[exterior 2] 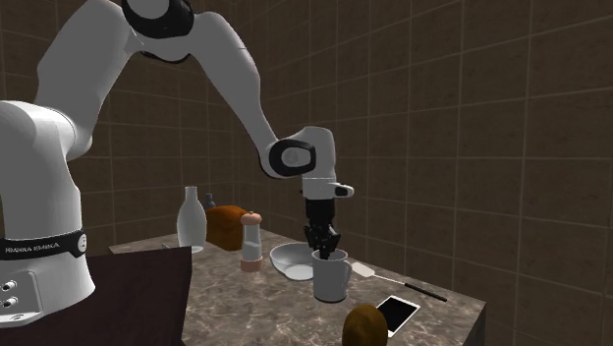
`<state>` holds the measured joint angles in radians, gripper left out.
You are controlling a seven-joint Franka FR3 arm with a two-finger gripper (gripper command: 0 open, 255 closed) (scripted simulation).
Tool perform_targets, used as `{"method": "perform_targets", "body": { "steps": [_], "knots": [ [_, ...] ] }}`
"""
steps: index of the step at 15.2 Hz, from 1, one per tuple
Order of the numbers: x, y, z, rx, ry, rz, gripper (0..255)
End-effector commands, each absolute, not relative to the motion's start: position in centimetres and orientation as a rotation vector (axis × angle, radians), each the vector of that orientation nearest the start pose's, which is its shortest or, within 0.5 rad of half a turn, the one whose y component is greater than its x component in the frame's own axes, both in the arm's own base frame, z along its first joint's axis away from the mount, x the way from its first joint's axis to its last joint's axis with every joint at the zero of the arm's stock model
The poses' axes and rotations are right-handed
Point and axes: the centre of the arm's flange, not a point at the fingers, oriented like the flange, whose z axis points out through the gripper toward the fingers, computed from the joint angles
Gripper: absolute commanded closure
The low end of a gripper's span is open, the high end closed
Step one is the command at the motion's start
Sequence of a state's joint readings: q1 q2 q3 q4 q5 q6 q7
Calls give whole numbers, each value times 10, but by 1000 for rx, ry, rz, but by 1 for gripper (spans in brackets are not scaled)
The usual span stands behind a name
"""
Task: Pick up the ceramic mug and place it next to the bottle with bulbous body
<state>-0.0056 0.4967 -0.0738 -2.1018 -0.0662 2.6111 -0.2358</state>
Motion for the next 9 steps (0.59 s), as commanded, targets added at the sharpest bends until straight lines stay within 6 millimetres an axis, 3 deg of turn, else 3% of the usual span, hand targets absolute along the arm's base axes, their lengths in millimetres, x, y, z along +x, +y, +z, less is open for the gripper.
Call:
{"method": "perform_targets", "body": {
  "steps": [1,9],
  "knots": [
    [579,-44,191,-3192,-356,-3,255],
    [579,-44,233,-3192,-356,-3,255]
  ]
}}
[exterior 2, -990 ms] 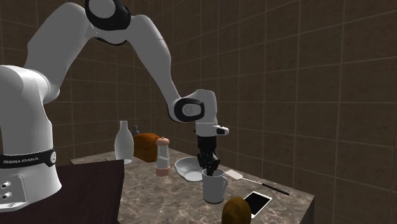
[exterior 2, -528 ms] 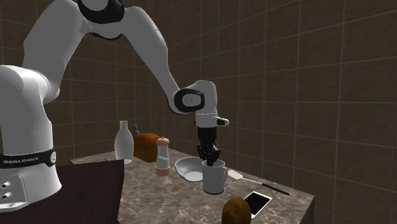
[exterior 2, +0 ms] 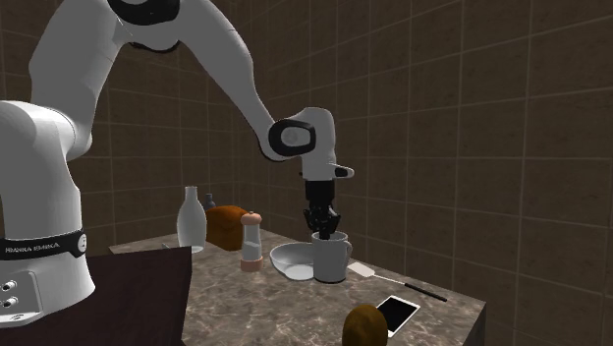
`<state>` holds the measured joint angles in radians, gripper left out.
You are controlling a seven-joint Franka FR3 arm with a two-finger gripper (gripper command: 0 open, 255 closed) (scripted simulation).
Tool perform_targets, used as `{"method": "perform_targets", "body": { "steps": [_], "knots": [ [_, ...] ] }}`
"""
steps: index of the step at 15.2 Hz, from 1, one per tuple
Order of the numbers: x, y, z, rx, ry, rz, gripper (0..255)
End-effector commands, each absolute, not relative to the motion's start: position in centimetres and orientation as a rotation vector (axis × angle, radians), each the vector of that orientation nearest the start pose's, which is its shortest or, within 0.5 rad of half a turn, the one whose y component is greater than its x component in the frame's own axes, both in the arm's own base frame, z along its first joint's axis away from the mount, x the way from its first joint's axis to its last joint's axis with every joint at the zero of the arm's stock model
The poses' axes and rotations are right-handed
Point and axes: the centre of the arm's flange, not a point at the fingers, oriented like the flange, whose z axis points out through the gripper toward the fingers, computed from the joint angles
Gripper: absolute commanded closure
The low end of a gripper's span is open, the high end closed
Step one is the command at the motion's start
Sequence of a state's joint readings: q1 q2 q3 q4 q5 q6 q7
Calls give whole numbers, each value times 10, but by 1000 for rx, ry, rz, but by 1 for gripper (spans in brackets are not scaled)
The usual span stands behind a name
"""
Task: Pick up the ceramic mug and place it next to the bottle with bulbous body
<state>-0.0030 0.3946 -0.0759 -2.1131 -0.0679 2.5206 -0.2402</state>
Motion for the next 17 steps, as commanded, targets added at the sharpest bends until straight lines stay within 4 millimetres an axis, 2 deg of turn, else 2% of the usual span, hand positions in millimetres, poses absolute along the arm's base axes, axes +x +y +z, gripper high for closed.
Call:
{"method": "perform_targets", "body": {
  "steps": [1,17],
  "knots": [
    [579,-44,239,-3192,-356,-3,255],
    [579,-44,323,-3192,-356,-3,255]
  ]
}}
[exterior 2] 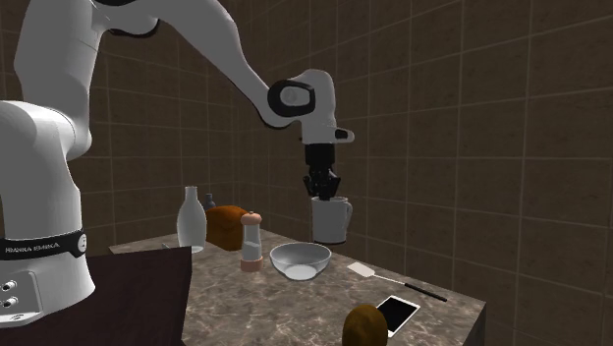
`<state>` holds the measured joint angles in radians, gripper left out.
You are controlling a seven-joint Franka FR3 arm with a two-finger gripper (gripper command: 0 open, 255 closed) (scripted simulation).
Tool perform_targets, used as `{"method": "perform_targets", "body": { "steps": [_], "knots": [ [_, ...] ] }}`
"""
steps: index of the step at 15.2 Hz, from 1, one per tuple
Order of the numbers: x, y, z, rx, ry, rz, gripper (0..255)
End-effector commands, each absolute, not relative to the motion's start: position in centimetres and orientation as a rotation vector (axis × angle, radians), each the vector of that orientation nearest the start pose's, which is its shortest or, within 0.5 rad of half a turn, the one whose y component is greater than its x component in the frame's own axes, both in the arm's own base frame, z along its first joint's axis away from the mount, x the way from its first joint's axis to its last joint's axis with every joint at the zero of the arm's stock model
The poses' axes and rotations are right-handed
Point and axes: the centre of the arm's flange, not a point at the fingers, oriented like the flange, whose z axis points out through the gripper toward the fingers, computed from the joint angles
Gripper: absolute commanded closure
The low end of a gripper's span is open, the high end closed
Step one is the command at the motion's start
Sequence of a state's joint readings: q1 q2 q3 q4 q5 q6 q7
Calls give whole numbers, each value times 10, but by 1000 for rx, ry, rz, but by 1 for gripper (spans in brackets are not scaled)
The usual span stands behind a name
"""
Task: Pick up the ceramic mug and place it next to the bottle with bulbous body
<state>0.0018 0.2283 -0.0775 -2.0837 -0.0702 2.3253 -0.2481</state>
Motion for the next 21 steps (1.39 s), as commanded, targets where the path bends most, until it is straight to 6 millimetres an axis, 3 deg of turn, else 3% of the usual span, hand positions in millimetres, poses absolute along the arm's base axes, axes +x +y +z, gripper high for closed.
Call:
{"method": "perform_targets", "body": {
  "steps": [1,21],
  "knots": [
    [579,-44,329,-3192,-356,-3,255],
    [579,-44,434,-3192,-356,-3,255]
  ]
}}
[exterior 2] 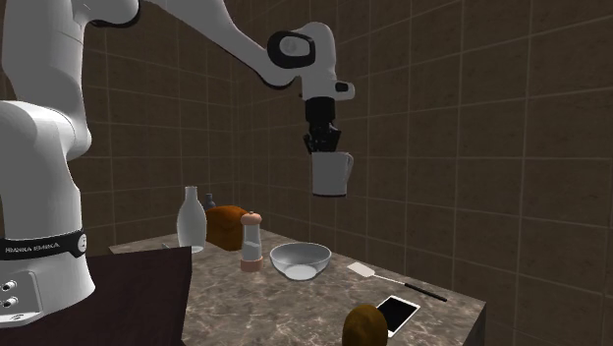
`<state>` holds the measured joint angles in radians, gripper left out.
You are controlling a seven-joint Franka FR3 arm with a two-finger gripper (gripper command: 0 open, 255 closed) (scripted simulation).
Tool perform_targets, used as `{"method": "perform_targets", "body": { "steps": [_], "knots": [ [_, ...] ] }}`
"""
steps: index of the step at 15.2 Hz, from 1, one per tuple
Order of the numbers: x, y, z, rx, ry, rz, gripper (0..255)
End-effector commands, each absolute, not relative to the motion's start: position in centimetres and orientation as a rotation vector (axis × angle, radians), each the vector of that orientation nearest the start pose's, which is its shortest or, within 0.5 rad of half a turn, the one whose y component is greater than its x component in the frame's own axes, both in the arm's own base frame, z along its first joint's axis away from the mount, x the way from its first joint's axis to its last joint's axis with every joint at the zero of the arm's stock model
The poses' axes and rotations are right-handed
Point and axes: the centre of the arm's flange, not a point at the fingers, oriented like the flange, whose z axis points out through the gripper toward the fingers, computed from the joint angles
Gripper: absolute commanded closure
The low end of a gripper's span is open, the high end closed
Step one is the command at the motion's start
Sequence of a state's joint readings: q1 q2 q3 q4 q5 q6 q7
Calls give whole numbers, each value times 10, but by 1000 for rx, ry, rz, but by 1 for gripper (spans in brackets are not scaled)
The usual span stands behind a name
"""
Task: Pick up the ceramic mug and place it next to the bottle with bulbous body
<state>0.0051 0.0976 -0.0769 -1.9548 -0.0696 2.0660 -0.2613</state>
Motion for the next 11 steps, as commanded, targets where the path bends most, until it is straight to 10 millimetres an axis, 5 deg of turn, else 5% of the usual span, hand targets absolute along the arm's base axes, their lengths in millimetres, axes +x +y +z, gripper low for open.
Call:
{"method": "perform_targets", "body": {
  "steps": [1,8,11],
  "knots": [
    [579,-44,439,-3192,-356,-3,255],
    [579,-44,474,-3192,-356,-3,255],
    [557,-12,474,-3192,-356,-3,255]
  ]
}}
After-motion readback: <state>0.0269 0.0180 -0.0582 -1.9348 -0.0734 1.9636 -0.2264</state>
